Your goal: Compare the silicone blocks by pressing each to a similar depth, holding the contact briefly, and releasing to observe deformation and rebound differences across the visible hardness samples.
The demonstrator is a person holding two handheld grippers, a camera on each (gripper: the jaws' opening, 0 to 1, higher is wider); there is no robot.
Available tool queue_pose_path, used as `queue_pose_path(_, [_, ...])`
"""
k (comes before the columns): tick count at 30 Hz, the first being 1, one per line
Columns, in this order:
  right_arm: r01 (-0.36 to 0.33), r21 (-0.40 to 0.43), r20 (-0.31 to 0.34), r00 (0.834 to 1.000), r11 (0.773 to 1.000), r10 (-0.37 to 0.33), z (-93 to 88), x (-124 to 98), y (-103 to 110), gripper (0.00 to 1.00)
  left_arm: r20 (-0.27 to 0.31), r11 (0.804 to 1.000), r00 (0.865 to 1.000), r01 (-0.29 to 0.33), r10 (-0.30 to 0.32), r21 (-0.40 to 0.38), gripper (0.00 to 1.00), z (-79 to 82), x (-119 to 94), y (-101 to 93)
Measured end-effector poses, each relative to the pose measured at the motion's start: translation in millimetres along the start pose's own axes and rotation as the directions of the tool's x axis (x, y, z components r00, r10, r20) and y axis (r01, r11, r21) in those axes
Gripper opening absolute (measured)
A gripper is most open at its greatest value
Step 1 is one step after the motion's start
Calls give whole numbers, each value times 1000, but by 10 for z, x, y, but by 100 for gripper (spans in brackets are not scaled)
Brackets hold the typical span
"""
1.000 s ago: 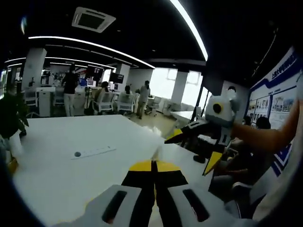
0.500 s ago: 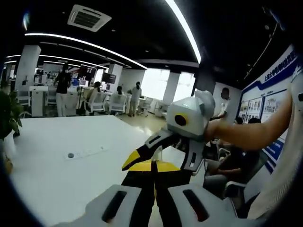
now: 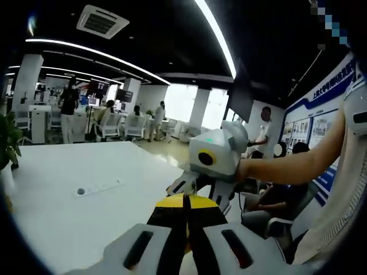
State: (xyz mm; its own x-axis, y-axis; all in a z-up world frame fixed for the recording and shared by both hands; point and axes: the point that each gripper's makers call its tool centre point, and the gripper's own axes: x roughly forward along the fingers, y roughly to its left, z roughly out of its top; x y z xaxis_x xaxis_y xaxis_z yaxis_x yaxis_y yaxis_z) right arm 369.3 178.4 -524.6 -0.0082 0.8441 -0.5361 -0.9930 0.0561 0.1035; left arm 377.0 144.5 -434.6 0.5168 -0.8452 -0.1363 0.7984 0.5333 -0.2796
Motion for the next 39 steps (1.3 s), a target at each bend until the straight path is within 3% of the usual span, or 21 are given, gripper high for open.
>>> queue_pose_path(6, [62, 65, 30, 998, 996, -64, 35, 9, 33, 22, -2, 1000, 1000, 15, -15, 24, 0, 14, -34, -21])
queue_pose_path(8, [47, 111, 25, 998, 993, -50, 18, 17, 85, 21, -8, 999, 1000, 22, -21, 28, 0, 0, -42, -42])
queue_pose_path(13, [19, 136, 14, 1000, 991, -22, -37, 19, 182, 16, -29, 998, 999, 41, -40, 40, 0, -63, -48, -115])
queue_pose_path(39, [37, 80, -5, 999, 996, -37, -39, -41, 162, 12, -33, 991, 999, 34, -30, 126, 0, -34, -33, -163])
